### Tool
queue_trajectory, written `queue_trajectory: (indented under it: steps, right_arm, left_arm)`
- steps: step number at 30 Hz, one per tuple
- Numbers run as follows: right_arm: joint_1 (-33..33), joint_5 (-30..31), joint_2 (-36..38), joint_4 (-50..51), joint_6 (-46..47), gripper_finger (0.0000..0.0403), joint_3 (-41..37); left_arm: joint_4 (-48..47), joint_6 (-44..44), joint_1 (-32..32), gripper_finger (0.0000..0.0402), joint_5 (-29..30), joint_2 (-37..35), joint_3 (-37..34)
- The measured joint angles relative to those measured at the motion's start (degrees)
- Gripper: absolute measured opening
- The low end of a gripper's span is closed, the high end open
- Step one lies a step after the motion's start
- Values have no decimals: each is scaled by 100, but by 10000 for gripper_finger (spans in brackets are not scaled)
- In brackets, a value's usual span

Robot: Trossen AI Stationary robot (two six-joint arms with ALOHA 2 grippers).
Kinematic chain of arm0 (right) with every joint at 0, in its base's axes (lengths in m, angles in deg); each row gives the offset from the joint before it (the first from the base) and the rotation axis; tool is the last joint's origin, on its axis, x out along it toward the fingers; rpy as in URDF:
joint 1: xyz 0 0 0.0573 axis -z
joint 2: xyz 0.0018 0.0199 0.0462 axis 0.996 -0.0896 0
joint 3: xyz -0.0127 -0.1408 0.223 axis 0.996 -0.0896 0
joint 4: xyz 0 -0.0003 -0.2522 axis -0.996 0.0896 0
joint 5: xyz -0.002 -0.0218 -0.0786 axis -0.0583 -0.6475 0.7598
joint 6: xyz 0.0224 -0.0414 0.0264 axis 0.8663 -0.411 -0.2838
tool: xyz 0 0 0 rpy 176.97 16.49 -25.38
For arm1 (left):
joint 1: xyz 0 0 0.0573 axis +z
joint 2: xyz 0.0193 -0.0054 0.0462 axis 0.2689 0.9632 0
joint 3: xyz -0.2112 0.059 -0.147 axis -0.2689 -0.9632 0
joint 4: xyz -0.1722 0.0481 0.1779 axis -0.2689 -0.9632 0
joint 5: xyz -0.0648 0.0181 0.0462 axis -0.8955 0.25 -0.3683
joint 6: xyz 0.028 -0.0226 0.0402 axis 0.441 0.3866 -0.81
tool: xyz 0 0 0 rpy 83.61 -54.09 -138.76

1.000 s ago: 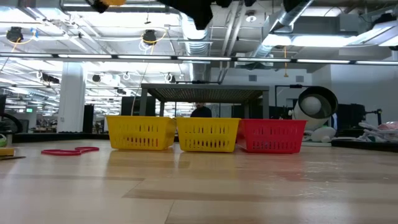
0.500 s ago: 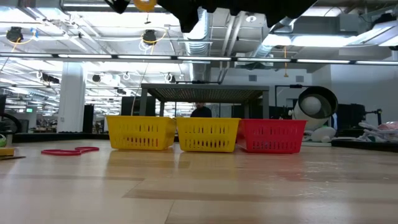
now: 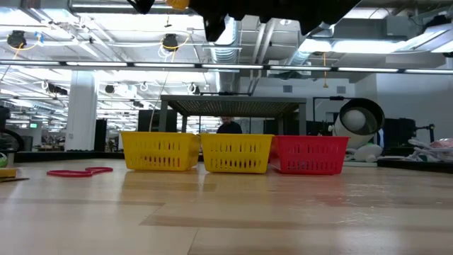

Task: Pick & Place Office Desk Supplies
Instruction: Put the yellow spring keychain into the left yellow bin

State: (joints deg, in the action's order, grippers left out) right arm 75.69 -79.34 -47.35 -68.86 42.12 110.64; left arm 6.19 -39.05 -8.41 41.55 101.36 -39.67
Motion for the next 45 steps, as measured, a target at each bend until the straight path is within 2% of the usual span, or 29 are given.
queue_trajectory:
  steps: [4, 9, 13, 16, 20, 28, 32, 37, 45]
  right_arm:
    - [13, -30, 5, -7, -17, 18, 0]
    - [13, -128, 13, -4, -20, 32, 2]
    - [13, -131, 13, -2, -50, 13, 2]
    - [13, -135, 13, 2, -87, 15, 2]
    - [11, -149, 11, 72, -95, 14, 2]
    - [40, -149, 7, 42, -153, 10, 0]
    - [156, -148, 7, 70, -151, 9, 0]
    - [433, -113, 7, 336, -103, 9, 4]
    - [824, 367, 7, 1984, -485, 10, 646]
  left_arm:
    - [-3, -1, 0, 6, 3, -63, 0]
    - [-17, -2, 15, 6, 118, -187, 0]
    - [-37, 0, 15, 6, 119, -305, 0]
    - [-36, 0, 15, 14, 118, -355, 0]
    - [20, 0, 15, 60, 99, -356, 2]
    - [24, 18, 15, 200, -42, -358, 2]
    - [-212, 20, 15, 244, -42, -370, 2]
    - [-513, 283, 15, 262, 13, -512, 2]
    - [-781, 516, -4, 252, 48, -828, 2]
